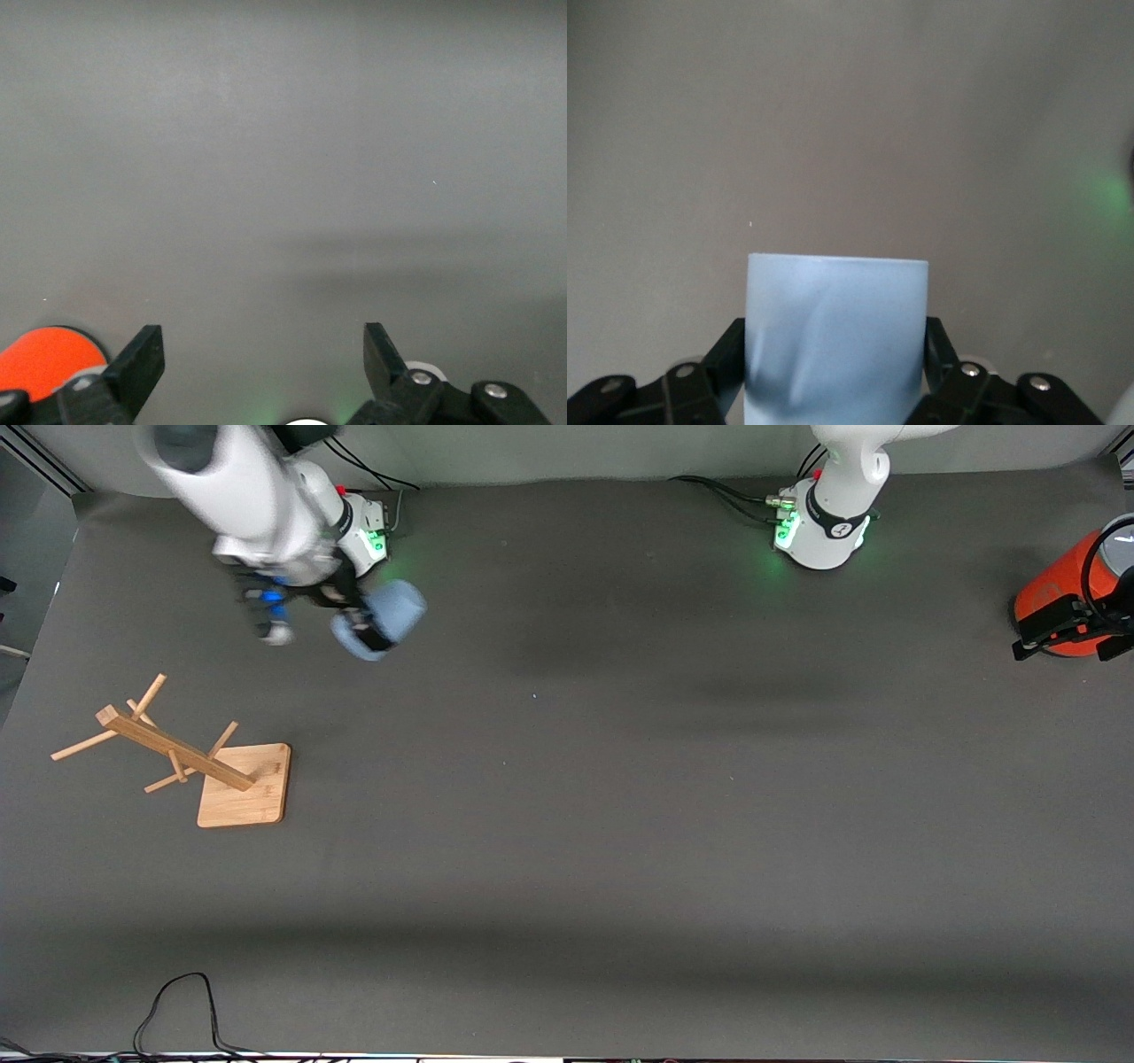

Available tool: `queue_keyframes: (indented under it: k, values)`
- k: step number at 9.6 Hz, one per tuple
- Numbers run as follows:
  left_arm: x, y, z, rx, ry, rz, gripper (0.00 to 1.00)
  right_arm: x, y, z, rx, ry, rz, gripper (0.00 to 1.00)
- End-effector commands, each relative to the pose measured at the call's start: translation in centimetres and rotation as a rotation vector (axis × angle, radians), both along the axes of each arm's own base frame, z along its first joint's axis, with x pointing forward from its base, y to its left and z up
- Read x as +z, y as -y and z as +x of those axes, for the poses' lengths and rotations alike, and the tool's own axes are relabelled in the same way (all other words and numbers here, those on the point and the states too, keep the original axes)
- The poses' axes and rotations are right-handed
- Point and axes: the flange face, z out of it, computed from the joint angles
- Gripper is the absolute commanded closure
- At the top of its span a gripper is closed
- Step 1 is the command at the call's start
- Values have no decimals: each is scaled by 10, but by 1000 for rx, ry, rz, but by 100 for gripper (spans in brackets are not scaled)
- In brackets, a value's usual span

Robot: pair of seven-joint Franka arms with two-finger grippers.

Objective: Rotate and upright cup with both arms
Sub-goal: 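Pull the cup off the peg and carry it toward the table middle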

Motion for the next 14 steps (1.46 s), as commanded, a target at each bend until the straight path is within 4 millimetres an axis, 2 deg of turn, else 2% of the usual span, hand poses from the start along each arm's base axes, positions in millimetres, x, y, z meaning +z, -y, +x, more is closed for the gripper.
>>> queue_keyframes:
  k: [1,3,5,7,9,11,12,13,14]
  values:
    - [-1,-9,1,12,-16,-5,0,-30,-78,15,-108,-12,-46,51]
    - [-7,-17,4,26,-25,-9,0,-77,-140,10,-192,-12,-84,51]
    - [-20,-25,9,49,-49,-11,0,-135,-196,2,-266,-7,-135,51]
    - [-26,-35,11,71,-64,-14,0,-191,-238,-4,-341,23,-207,51]
    - [-32,-38,13,75,-77,-15,0,-234,-262,0,-403,39,-246,51]
    - [-40,-37,15,74,-93,-15,0,-278,-274,7,-450,50,-283,51]
    - [-54,-31,22,61,-118,-18,0,-294,-275,9,-465,64,-304,51]
    - [-62,-15,26,43,-137,-18,0,-307,-276,10,-476,67,-314,51]
    - [-68,-1,29,49,-147,-15,0,-311,-278,11,-475,69,-315,50]
